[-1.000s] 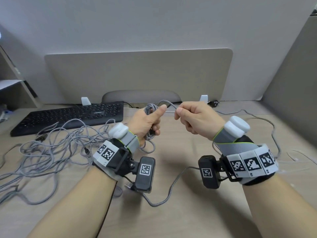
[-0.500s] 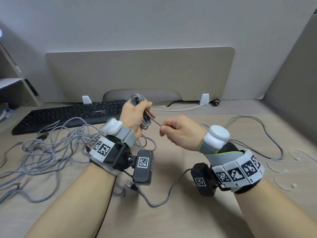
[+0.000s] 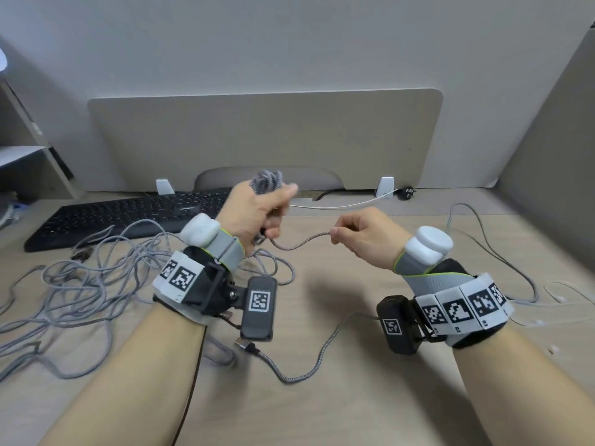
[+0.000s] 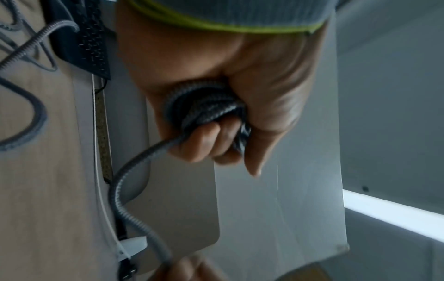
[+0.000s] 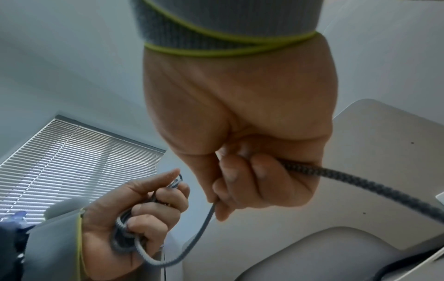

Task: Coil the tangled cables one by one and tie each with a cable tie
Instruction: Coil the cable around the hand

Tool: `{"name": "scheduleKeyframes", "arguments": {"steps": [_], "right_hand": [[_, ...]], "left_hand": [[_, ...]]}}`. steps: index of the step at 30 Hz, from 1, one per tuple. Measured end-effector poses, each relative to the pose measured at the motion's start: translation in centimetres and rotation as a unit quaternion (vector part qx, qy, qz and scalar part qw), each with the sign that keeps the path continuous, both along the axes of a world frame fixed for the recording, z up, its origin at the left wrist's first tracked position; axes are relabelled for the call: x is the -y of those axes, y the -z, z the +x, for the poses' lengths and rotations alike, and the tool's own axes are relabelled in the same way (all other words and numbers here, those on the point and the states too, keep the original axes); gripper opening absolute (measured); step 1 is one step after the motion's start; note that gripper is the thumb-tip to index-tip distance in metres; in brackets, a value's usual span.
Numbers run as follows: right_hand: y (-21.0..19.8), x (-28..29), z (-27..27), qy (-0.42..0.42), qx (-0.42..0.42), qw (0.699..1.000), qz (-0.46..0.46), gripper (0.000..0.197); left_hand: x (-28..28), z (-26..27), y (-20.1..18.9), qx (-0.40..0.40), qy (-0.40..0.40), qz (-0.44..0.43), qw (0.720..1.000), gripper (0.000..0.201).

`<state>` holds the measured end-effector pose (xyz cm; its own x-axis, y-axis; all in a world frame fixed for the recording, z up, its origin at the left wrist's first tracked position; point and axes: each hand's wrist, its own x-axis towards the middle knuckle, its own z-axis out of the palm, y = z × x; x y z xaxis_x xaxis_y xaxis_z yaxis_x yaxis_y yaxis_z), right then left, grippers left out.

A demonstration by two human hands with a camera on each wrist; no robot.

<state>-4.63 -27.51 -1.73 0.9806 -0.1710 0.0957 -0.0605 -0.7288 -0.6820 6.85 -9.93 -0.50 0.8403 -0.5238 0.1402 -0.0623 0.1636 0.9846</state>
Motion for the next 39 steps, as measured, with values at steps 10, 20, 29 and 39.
{"name": "scheduleKeyframes", "arguments": {"steps": [10, 20, 29, 39], "right_hand": [[-1.0, 0.4, -0.3, 0.011, 0.072, 0.996, 0.042, 0.029], [-1.1, 0.1, -0.6, -0.004, 0.065, 0.996, 0.067, 0.026], [-1.8, 1.4, -0.9, 0.012, 0.088, 0.986, 0.140, 0.029], [-2.1, -0.8, -1.1, -0.058, 0.107, 0.985, 0.125, 0.027]], "left_hand": [[2.4, -2.7, 2.2, 0.119, 0.101, 0.166, 0.974, 0.035], [2.5, -2.3, 2.8, 0.089, 0.089, 0.128, 0.984, 0.027], [1.3, 0.2, 2.0, -0.004, -0.079, -0.035, 0.996, 0.034], [4.0, -2.4, 3.1, -0.115, -0.005, -0.006, 0.993, 0.057]]}}
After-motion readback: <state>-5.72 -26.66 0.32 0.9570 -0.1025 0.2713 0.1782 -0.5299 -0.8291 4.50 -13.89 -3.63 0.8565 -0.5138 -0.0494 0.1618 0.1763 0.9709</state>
